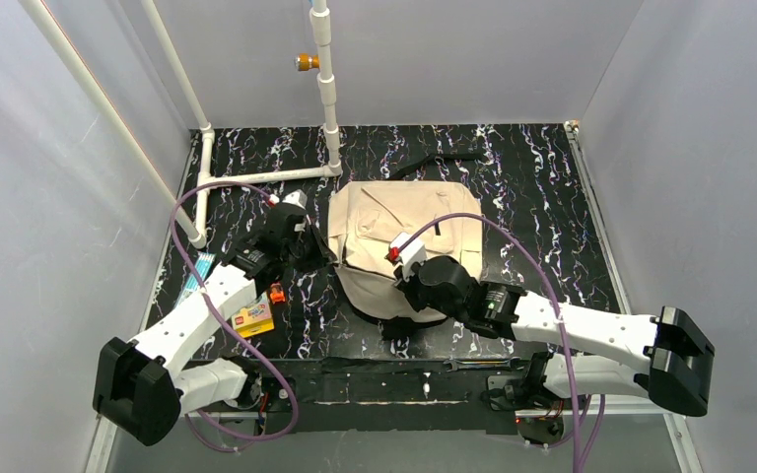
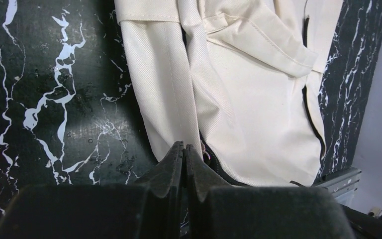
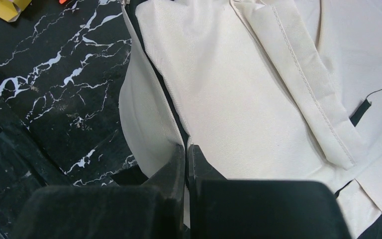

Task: Pack the student bag
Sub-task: Zip the student bag at the center of the board.

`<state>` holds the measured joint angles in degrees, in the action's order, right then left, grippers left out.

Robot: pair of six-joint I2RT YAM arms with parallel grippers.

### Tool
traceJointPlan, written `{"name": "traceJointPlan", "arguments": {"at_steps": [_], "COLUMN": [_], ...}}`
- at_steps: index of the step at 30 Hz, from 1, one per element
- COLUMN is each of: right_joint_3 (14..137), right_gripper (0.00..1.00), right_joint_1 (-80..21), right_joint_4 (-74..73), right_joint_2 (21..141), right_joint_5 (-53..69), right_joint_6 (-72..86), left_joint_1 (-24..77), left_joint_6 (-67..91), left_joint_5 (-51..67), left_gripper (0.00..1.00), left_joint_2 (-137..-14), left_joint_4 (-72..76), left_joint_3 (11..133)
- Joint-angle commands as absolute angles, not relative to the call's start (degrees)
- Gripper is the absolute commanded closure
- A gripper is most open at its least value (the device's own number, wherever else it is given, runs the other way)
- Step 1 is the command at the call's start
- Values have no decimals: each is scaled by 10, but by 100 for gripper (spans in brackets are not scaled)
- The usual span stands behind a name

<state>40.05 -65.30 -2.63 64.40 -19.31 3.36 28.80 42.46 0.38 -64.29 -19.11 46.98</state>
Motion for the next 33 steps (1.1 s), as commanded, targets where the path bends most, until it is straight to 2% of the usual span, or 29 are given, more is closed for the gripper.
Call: {"name": "traceJointPlan", "arguments": {"at_steps": [1,9,12,13,14,16,19,24,28,31,33], "right_joint_3": [385,396,420,429,440,465,503,540,548,525,506], "right_gripper": [99,98,50,38,30,21,19,13,26,45,50], "right_joint_1": [-645,-645,-646,-650,-656,-669,-672,-671,-671,-671,-671], "right_joint_4": [-98,-97,-96,-91,-87,-79,-68,-19,-6,26,43], "right_joint_2": [628,627,643,652,661,687,735,772,815,826,830], "right_joint_5": [-253,-144,-85,-76,-83,-99,-109,-123,-160,-185,-180], "right_joint_6": [72,64,65,60,51,25,2,31,49,44,37], "left_joint_1": [247,243,243,243,244,245,254,255,255,255,255], "left_joint_6": [374,356,387,396,403,411,415,392,398,400,395], "left_joint_5": [-53,108,203,227,246,288,316,298,275,254,240], "left_gripper": [100,100,100,100,100,100,100,100,100,100,100], "left_joint_2": [-633,-728,-732,-731,-732,-731,-723,-731,-740,-738,-740], "left_joint_4": [-199,-175,-115,-105,-103,-99,-91,-127,-132,-138,-143], "left_joint_3": [477,510,476,467,462,454,446,453,457,469,483]}}
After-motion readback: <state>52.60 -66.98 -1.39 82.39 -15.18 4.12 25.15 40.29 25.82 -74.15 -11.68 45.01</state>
